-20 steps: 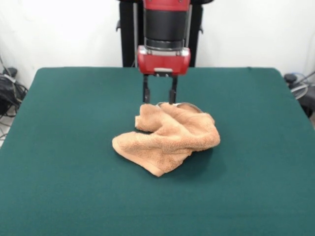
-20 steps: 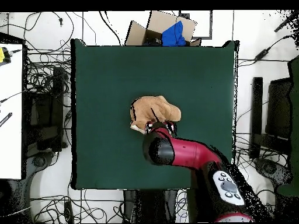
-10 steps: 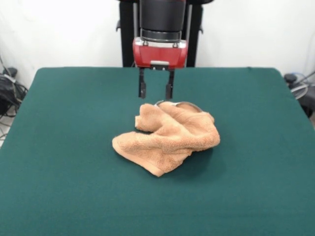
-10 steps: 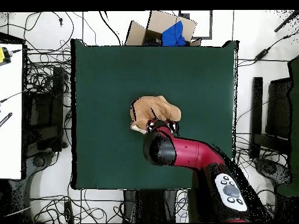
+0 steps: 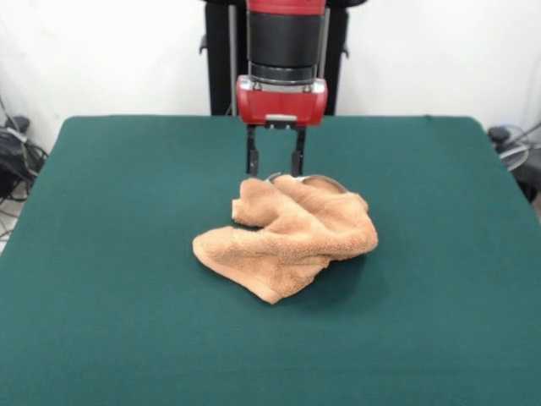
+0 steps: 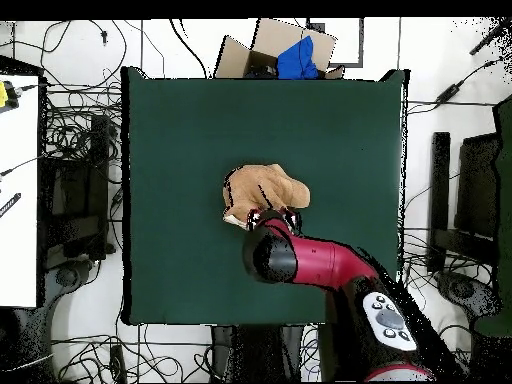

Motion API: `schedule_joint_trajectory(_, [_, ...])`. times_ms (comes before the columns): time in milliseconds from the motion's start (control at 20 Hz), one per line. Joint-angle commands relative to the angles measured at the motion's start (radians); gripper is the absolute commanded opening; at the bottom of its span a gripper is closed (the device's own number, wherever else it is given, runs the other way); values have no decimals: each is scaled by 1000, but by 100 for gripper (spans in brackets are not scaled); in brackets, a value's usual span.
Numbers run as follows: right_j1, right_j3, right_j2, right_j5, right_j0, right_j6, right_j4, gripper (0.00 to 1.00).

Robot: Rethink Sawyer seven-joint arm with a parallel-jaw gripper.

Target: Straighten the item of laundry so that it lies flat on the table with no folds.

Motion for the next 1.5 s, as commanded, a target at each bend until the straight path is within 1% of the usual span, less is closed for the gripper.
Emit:
schedule_joint_trajectory(50, [56, -29, 66, 2, 47, 164, 26, 100])
schedule_joint_trajectory(300, [82, -42, 49, -25, 77, 185, 39, 100])
schedule_joint_trajectory(550, [87, -48, 32, -33, 103, 198, 49, 100])
schedule_joint_trajectory(1150, [144, -87, 14, -69, 120, 195, 45, 100])
schedule_joint_trajectory(1500, [188, -113, 6, -99, 112, 187, 38, 100])
